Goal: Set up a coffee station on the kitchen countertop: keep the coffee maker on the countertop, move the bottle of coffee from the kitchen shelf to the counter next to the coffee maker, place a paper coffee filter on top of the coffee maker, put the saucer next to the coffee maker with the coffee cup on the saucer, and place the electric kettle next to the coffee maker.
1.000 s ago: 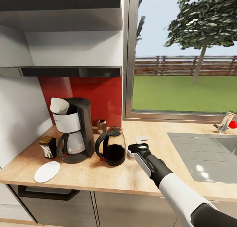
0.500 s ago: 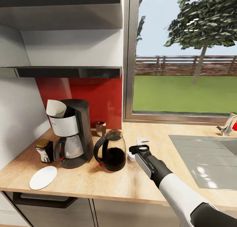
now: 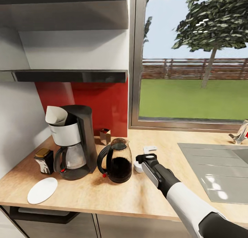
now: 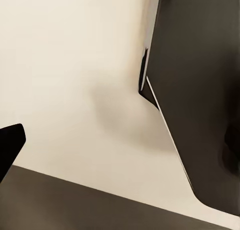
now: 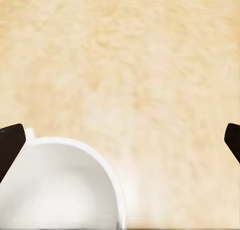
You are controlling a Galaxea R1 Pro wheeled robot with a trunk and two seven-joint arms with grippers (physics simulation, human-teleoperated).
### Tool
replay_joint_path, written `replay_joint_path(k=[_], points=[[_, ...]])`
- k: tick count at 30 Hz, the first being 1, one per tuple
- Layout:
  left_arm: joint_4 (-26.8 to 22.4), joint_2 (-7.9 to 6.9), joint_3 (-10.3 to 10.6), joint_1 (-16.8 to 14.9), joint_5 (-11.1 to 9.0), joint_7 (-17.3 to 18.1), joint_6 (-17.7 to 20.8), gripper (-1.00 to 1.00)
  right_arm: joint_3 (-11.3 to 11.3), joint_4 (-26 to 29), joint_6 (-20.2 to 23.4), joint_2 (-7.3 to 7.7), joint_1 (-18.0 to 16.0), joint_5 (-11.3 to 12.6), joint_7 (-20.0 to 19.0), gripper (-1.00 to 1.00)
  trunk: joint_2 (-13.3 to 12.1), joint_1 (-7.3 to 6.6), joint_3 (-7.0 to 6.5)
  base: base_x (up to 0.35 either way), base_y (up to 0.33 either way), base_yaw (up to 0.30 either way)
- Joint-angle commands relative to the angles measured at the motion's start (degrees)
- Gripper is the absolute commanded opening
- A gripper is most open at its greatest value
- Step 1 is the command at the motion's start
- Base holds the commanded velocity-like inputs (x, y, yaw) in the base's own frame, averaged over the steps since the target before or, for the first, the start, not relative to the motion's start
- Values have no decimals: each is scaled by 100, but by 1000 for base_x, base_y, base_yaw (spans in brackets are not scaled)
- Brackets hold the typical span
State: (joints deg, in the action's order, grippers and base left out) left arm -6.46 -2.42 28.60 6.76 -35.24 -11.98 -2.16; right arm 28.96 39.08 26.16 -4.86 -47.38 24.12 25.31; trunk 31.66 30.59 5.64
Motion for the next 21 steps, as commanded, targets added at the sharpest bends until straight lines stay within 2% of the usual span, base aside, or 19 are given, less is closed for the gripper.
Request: replay_joint_path(k=[1,12,21], points=[[-19,-4,49,3,-53,-33,-4,100,31,-8,13,3,-8,56,52,100,9,3,10,1,0,0],[-14,-13,40,6,-79,-33,-5,100,31,-36,21,-7,-8,62,53,100,9,3,10,0,0,0],[-13,-22,40,7,-80,-33,-12,100,34,-277,21,-31,-8,74,53,100,9,3,10,0,0,0]])
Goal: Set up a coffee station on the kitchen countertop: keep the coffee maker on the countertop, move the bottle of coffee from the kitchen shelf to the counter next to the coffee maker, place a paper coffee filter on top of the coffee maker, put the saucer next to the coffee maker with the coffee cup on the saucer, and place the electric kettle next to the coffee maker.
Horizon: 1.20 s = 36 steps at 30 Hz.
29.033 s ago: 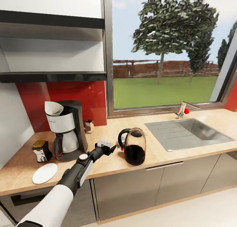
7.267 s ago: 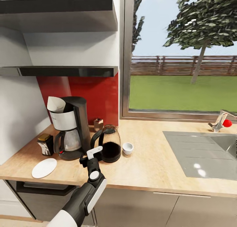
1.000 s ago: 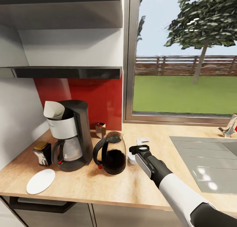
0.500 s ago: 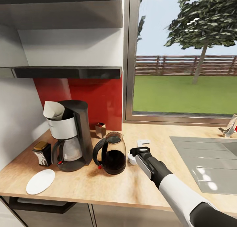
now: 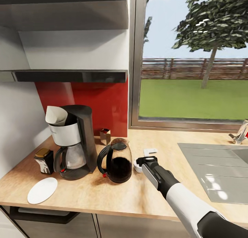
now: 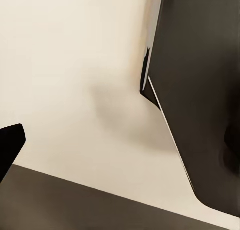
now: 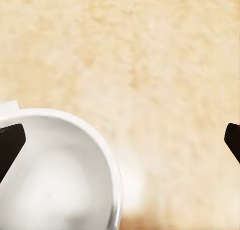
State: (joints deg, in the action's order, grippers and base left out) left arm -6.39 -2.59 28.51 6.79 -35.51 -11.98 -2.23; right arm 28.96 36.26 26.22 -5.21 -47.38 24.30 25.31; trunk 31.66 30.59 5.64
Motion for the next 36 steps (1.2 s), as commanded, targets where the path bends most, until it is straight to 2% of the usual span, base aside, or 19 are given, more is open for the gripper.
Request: replay_joint_path(k=[1,8,10,14,36], points=[[-20,-4,49,3,-52,-33,-4,100,32,-25,15,3,-8,57,53,100,9,3,10,0,0,0],[-20,0,50,5,-52,-33,-5,100,31,-127,15,3,-8,71,53,100,9,3,10,0,0,0],[-20,-1,53,7,-52,-33,-5,100,38,-205,15,-5,-8,218,51,100,9,3,10,0,0,0],[-20,3,57,6,-52,-33,-5,100,39,-220,15,-6,-8,281,49,100,9,3,10,0,0,0],[-20,4,58,6,-44,-33,-4,100,40,-314,15,-6,-8,297,44,100,9,3,10,0,0,0]])
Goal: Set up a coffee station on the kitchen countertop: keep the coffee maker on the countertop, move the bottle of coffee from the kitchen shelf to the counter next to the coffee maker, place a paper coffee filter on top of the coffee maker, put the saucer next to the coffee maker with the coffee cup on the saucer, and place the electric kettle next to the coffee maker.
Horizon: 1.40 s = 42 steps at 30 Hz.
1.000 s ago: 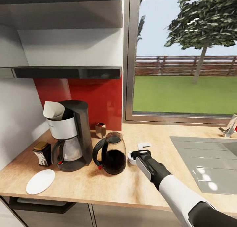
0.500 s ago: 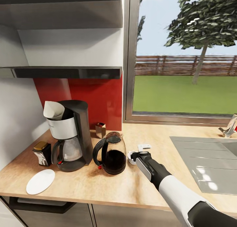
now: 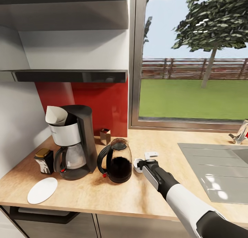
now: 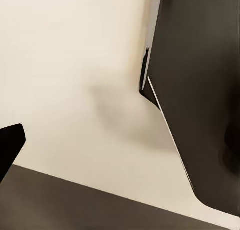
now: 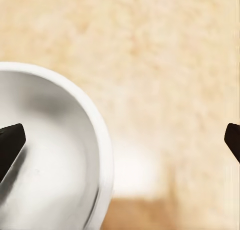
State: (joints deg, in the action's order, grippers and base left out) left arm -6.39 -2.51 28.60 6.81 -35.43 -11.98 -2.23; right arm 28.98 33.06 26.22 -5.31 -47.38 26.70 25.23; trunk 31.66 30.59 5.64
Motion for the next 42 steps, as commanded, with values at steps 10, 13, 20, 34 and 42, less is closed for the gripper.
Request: replay_joint_path(k=[10,13,20,34,42], points=[[-20,-4,49,5,-52,-33,-6,100,38,-10,15,4,-8,55,44,100,9,3,10,0,0,0],[-20,-4,49,5,-52,-33,-6,100,38,-10,15,4,-8,55,44,100,9,3,10,0,0,0],[-20,-4,49,4,-52,-33,-6,100,40,-10,15,4,-8,55,43,-100,9,3,10,0,0,0],[-20,-4,53,4,-43,-33,-6,100,44,-9,15,3,-8,58,43,-100,9,3,10,0,0,0],[-20,-4,54,5,-43,-33,-6,100,42,-7,15,4,-8,61,43,-100,9,3,10,0,0,0]])
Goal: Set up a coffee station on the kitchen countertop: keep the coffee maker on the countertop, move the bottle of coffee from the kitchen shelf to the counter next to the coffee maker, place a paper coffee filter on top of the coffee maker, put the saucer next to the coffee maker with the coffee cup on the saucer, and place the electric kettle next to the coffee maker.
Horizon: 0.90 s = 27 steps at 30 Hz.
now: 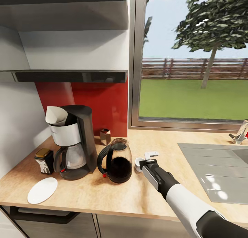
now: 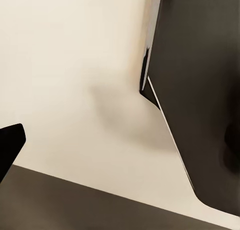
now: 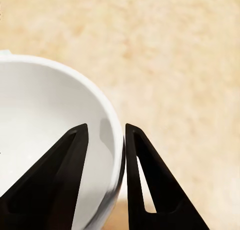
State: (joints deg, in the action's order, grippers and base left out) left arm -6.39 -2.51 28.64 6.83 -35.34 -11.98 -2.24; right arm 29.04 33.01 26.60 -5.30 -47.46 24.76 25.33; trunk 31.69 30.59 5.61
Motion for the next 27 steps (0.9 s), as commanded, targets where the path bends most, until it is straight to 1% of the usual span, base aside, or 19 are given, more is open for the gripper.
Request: replay_joint_path(k=[1,21,27], points=[[-20,-6,50,3,-52,-33,-4,100,36,1,-23,3,0,256,34,-100,6,4,12,0,0,0],[-20,-4,60,3,-37,-33,-8,100,3,49,-20,2,0,269,38,-100,6,4,12,0,-1,0],[-20,-8,74,3,-35,-33,-9,100,-18,109,2,19,0,259,48,-100,6,4,12,0,-180,0]])
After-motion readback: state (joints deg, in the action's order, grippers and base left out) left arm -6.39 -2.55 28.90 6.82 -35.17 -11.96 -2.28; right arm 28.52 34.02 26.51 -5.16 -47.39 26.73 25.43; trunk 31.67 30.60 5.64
